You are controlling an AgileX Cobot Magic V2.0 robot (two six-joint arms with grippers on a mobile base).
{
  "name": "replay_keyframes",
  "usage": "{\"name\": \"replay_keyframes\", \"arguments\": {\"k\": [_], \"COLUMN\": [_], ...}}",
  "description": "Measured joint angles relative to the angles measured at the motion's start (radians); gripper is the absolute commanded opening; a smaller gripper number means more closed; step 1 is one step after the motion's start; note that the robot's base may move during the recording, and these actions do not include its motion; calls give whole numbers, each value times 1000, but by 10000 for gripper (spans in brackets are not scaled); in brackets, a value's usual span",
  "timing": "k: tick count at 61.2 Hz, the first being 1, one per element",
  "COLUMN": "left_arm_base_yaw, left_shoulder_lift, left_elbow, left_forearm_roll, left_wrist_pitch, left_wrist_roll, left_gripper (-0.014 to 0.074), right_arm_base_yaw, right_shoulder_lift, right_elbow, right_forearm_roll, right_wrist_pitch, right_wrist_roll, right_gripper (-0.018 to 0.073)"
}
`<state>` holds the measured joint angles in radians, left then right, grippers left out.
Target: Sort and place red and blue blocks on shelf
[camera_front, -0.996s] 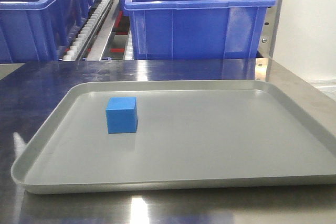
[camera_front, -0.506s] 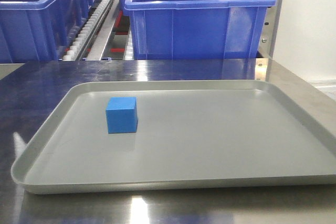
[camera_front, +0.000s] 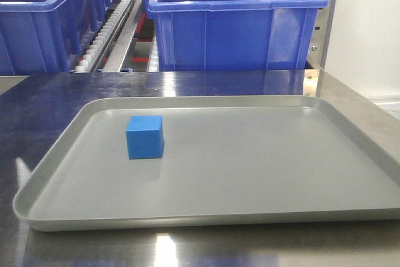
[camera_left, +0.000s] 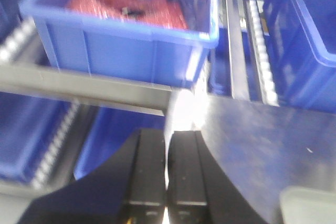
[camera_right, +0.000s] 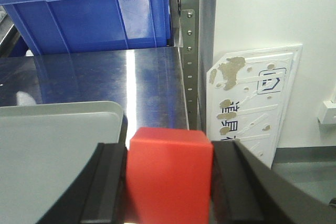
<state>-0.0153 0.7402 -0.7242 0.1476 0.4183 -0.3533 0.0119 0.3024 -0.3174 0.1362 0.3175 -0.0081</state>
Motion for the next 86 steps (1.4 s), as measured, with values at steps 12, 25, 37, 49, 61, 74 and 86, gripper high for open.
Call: {"name": "replay_keyframes", "arguments": {"k": [12, 25, 37, 49, 61, 74, 86], "left_arm_base_yaw": [-88, -195, -290, -384, -472, -541, -593], "left_shoulder_lift": [34, 112, 233, 370, 501, 632, 718], "left_elbow": [0, 0, -9, -56, -142, -236, -291], "left_forearm_roll": [-49, -132, -205, -233, -241, -246, -248], "left_wrist_pitch": [98, 110, 113, 113, 113, 116, 126], "left_wrist_roll": [0, 0, 0, 0, 0, -2, -10], "left_gripper": [419, 514, 514, 514, 514, 514, 514], "right_arm_base_yaw": [0, 0, 0, 0, 0, 0, 0], "right_shoulder_lift": [0, 0, 0, 0, 0, 0, 0], "right_elbow": [2, 2, 2, 2, 2, 2, 2], "right_forearm_roll": [0, 0, 0, 0, 0, 0, 0], "right_wrist_pitch": [0, 0, 0, 0, 0, 0, 0], "right_wrist_roll": [0, 0, 0, 0, 0, 0, 0], "right_gripper": [49, 49, 49, 49, 49, 49, 49]}}
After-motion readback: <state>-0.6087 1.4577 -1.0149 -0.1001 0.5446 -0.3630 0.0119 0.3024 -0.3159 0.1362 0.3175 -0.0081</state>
